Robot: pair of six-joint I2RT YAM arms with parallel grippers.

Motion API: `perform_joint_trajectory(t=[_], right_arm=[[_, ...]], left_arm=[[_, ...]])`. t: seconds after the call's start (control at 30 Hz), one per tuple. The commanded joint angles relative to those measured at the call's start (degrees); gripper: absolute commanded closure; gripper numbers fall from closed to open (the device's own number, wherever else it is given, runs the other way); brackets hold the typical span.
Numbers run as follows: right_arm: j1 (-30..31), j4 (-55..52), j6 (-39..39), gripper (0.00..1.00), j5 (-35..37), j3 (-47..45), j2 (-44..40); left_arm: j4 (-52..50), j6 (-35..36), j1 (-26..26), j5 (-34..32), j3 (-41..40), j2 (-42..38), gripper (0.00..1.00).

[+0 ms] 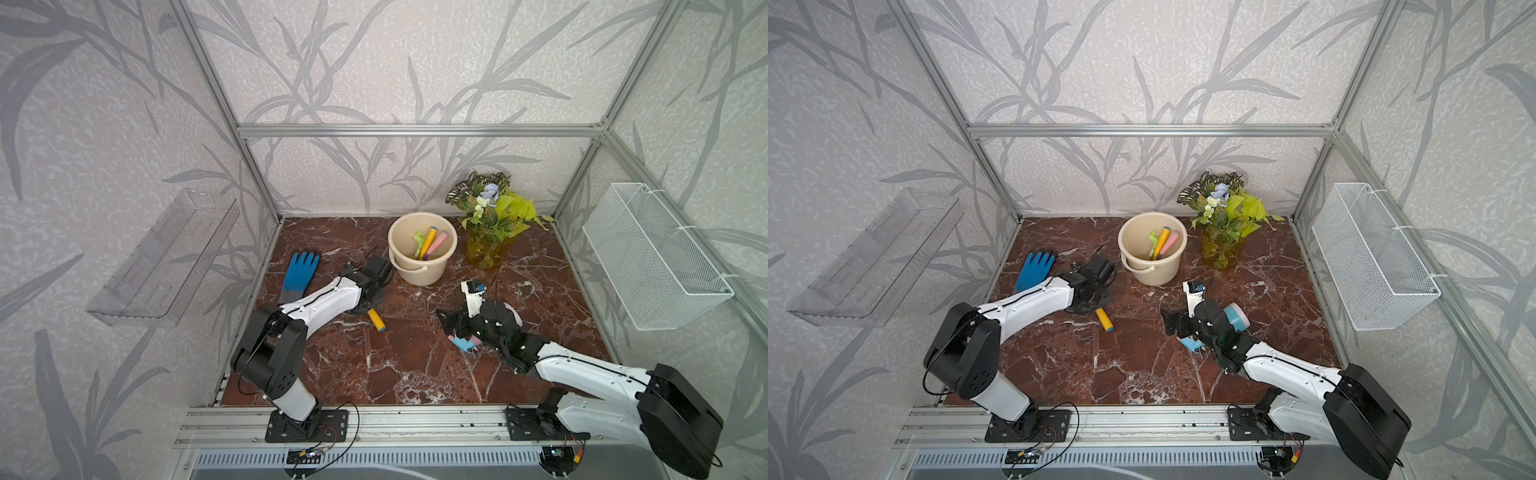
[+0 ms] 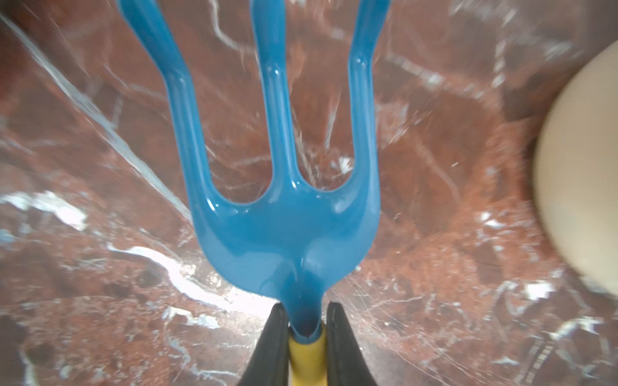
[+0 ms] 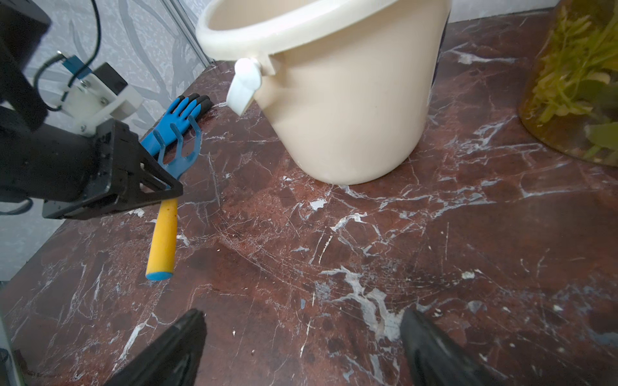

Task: Organize the gardening tools
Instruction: Pick up the gardening tool from the center of the board, then place the gardening tool in the container.

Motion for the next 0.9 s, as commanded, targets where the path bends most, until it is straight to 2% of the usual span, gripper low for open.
perform_joint_trajectory(t=[0.0,0.17,0.37,0.63,0.87], right_arm=[[-0.27,-2.38,-1.39,0.05,1.77,2.04,-2.75],[-0.53,-4.39,-1.81,0.05,2.64,2.59,-4.52],[-0.84,-7.19,-1.87,0.05,4.27,3.09,-5.93],[-1.11,-8.83,-1.7,0.05,5.18,2.63,-7.77],[-1.43,-8.95,-1.22,0.05,5.21,2.25,-8.17]], left_arm=[[-4.34,3.27,0.12,-7.1,4.9,-2.85,1.0],[-5.88,7.49,0.19,-11.6,11.39,-5.38,1.0],[-2.37,10.95,0.12,-14.01,18.48,-6.34,1.0],[-3.02,15.6,-0.94,-13.41,35.6,2.3,1.0],[-2.43,21.45,-4.38,-17.9,50.14,12.28,1.0]])
